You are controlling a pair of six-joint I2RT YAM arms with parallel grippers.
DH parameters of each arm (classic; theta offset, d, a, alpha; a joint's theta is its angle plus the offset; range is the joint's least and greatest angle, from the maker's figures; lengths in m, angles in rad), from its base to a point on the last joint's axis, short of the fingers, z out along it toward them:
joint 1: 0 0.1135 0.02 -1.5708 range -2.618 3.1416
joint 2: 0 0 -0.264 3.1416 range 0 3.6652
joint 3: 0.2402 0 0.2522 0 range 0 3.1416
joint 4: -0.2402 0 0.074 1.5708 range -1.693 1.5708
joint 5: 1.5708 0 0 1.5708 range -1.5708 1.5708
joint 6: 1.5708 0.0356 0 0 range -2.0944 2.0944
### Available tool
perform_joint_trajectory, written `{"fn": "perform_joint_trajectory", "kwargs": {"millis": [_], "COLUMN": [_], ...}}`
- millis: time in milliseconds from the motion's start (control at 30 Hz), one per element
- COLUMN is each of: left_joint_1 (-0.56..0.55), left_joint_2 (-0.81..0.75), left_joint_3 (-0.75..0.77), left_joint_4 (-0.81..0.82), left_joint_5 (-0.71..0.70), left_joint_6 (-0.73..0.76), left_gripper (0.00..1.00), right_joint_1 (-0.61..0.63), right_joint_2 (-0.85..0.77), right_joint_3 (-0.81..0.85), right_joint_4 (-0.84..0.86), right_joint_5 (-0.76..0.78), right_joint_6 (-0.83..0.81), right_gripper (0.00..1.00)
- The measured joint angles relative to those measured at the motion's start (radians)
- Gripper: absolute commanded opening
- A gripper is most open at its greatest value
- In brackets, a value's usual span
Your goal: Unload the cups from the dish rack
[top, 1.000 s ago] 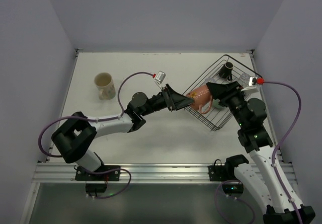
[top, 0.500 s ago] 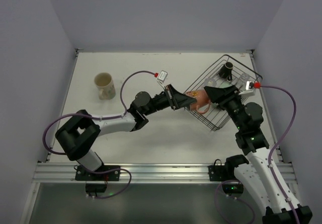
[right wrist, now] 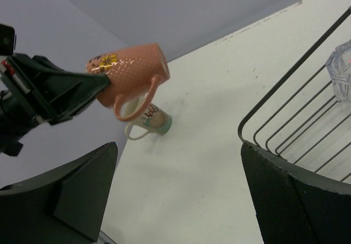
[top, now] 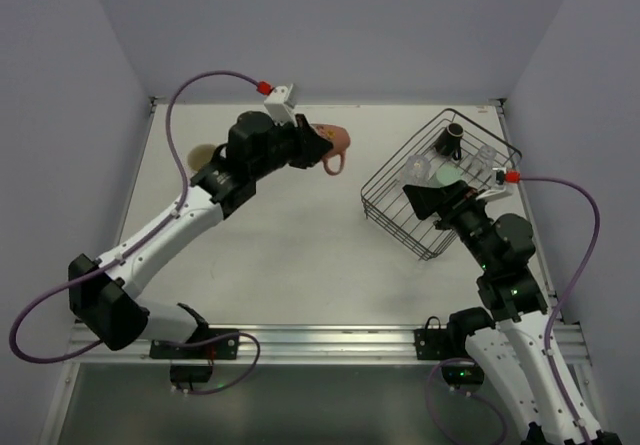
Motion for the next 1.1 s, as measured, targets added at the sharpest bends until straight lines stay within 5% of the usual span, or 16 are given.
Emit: {"fn": "perform_joint_trajectory", "kwargs": {"millis": [233,467,1100], "left_joint_1": [0.216,0.248,0.295], "left_joint_2": [0.175,0.509,0.716], "left_joint_3": [0.232,0.419,0.585], "left_joint_4": [-0.468,-0.768,-0.885], "left_joint_5": [-0.185,-0.319,-0.368], "left_joint_6": [0.28,0.43,0.509], "left_gripper": [0.0,0.0,0.0], "right_joint_1": [0.0,0.0,0.0], "right_joint_2": [0.001,0.018,0.009], "right_joint_3": [0.001,0.0,-0.038], "right_joint_4": [-0.053,-0.084,-0.101], "right_joint_5": [-0.004,-0.035,-0.046], "right_joint_6": [-0.078,-0.133,-0.16], "right_gripper": [0.96,0.96,0.96]}}
